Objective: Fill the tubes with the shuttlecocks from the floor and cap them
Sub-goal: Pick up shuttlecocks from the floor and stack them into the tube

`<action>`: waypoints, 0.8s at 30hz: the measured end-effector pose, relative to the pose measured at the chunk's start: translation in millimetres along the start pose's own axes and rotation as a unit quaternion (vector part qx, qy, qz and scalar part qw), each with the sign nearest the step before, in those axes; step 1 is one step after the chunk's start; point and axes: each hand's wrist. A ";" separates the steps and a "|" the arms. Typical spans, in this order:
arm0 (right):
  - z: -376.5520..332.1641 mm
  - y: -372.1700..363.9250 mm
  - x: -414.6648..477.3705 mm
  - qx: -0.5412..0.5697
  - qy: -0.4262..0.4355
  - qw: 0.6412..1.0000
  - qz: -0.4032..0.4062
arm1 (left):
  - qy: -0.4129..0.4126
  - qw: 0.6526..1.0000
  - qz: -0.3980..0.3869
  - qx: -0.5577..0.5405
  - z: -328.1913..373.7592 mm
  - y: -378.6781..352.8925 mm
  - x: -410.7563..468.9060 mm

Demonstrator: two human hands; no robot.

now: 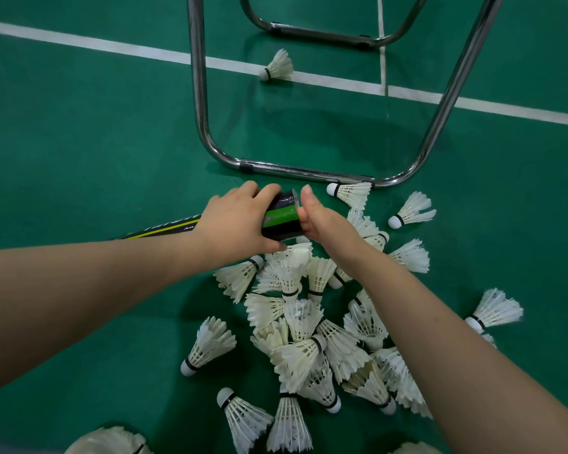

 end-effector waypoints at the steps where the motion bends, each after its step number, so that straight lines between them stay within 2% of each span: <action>1: 1.6 -0.9 3.1 0.016 -0.001 1.000 -0.024 | -0.003 1.000 0.002 -0.009 1.7 0.2 -1.0; 5: 8.9 -1.1 14.3 0.056 -0.027 0.988 -0.138 | -0.029 0.999 -0.010 -0.036 4.6 -2.2 -7.6; 7: 10.5 -2.2 15.8 0.026 -0.036 0.983 -0.178 | -0.039 0.999 -0.030 -0.023 2.6 -4.7 -10.1; 8: 10.1 -2.6 16.6 -0.012 -0.039 0.984 -0.173 | -0.040 0.999 -0.034 -0.014 1.1 -5.0 -10.0; 10: 3.6 -1.1 21.7 -0.052 -0.034 0.995 -0.080 | -0.035 0.999 -0.026 -0.002 -2.2 -2.8 -6.0; 13: -2.7 11.7 31.7 0.008 0.008 0.989 0.148 | -0.015 1.000 -0.004 -0.006 -8.4 2.9 3.3; 15: 6.2 25.1 41.7 -0.087 0.040 0.971 0.218 | 0.004 1.000 0.004 -0.015 -16.1 5.2 8.0; 17: 22.5 34.9 55.9 -0.222 0.001 0.947 0.233 | 0.021 1.000 0.008 -0.017 -24.6 5.8 10.0; 19: 36.3 39.5 69.7 -0.305 -0.059 0.924 0.224 | 0.030 0.999 0.007 -0.011 -31.6 5.5 10.3; 24: 49.3 33.3 86.2 -0.369 -0.113 0.901 0.196 | 0.046 0.999 0.003 -0.005 -47.0 2.5 9.7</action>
Point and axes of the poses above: each hand's wrist, its own x-axis towards the middle knuckle, its own y-axis out of the back of the hand, z = x × y, and after that the axes turned 3 degrees about -x, right-handed
